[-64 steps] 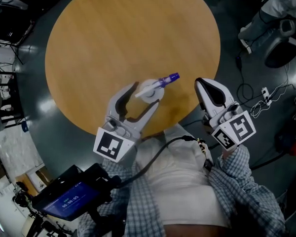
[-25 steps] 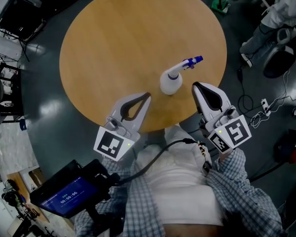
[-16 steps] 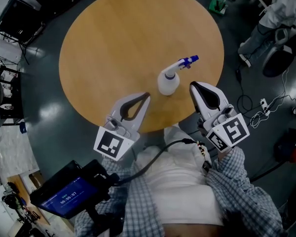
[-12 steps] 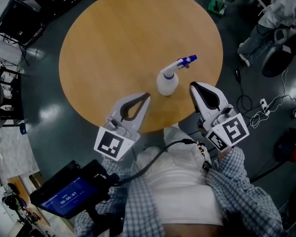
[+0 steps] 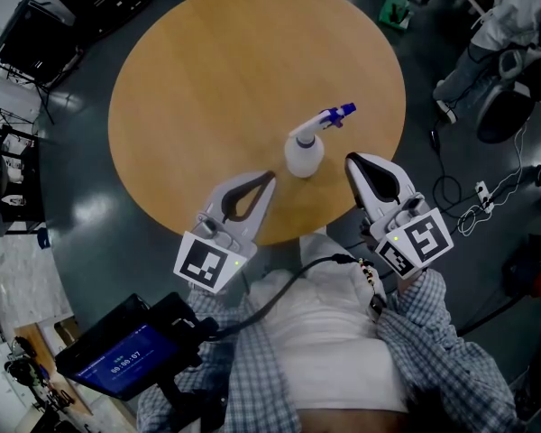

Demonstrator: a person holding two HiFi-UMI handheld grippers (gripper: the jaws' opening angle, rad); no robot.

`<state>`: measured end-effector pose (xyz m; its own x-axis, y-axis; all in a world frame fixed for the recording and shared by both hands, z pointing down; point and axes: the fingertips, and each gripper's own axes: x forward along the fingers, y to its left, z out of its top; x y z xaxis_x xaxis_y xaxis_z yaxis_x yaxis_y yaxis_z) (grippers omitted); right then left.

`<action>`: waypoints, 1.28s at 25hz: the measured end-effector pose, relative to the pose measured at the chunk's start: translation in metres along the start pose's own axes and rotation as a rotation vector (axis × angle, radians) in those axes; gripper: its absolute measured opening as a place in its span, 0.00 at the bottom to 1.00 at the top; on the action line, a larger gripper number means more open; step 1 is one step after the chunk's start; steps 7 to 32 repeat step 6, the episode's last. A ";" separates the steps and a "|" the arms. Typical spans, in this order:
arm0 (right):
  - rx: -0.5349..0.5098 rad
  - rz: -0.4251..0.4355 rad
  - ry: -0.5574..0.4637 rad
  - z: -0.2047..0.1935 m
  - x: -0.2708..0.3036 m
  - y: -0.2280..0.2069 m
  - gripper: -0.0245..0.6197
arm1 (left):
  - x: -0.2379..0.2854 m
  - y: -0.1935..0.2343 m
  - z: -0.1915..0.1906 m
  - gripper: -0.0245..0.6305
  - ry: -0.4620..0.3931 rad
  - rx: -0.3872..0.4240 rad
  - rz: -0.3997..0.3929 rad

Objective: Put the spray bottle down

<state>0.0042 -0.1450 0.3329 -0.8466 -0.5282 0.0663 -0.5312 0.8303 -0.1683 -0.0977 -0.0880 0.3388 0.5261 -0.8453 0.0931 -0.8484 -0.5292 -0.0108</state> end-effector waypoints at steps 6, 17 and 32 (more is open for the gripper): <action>-0.006 0.008 -0.002 0.002 0.000 0.001 0.05 | 0.001 -0.003 -0.001 0.04 0.006 -0.004 -0.004; -0.006 0.008 -0.002 0.002 0.000 0.001 0.05 | 0.001 -0.003 -0.001 0.04 0.006 -0.004 -0.004; -0.006 0.008 -0.002 0.002 0.000 0.001 0.05 | 0.001 -0.003 -0.001 0.04 0.006 -0.004 -0.004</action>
